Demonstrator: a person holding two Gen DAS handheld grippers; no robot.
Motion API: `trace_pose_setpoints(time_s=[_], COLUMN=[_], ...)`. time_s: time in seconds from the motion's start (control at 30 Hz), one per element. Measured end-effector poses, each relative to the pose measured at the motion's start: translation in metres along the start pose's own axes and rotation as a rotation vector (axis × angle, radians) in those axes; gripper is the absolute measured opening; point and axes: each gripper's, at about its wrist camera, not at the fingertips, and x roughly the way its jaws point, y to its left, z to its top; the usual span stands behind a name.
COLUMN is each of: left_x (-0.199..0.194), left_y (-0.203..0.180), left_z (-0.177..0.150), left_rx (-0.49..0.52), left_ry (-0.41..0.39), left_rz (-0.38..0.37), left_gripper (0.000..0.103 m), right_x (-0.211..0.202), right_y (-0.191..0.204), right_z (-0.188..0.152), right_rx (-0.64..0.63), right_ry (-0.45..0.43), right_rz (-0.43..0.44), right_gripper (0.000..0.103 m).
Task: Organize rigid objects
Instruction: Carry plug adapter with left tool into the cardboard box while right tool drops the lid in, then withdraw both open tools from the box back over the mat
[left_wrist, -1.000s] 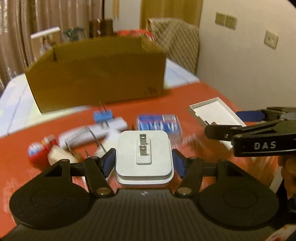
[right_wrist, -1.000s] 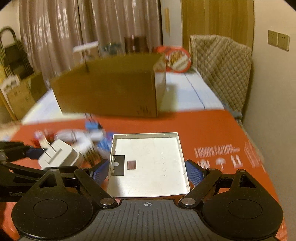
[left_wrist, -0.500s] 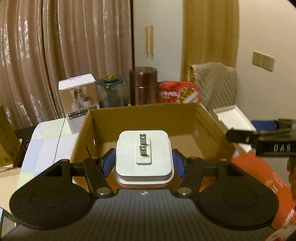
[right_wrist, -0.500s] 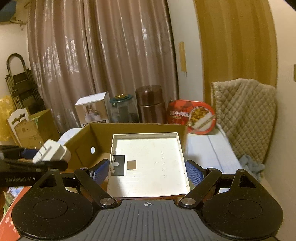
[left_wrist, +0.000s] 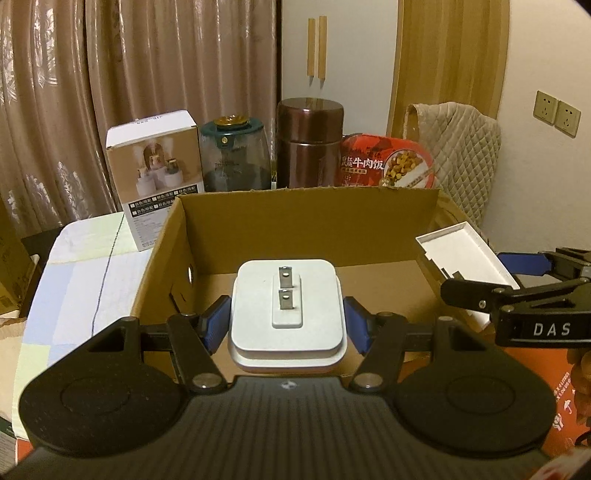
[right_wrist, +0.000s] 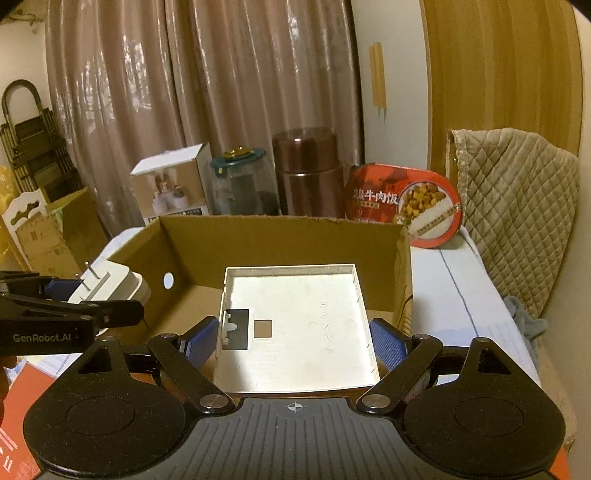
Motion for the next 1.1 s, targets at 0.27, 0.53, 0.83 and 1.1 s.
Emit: trace_pose_setpoints(time_s=[0.27,0.53,0.83,1.1], left_x=[0.013,-0.004,-0.063,-0.12], left_y=[-0.001,0.006,0.007,-0.009], left_z=[-0.001,-0.002,-0.029,-0.097], left_rx=[-0.025,-0.077,-0.132,-0.148], left_ry=[0.021,-0.035,-0.091,-0.109], left_rz=[-0.004,0.006,0.0,0.028], left_gripper=[0.061,0.061,0.061,0.061], right_x=[0.005,-0.001,-0.051,-0.108], right_y=[-0.006,-0.013,-0.017,-0.006], right_z=[-0.004,-0.002,0.005,-0.027], right_rx=[0.007,0.056,0.077,0.045], right_ry=[0.014,-0.055,-0.218,-0.215], right_rz=[-0.009,0.014,-0.009,0.012], right_gripper=[0.085,0.087,0.088,0.088])
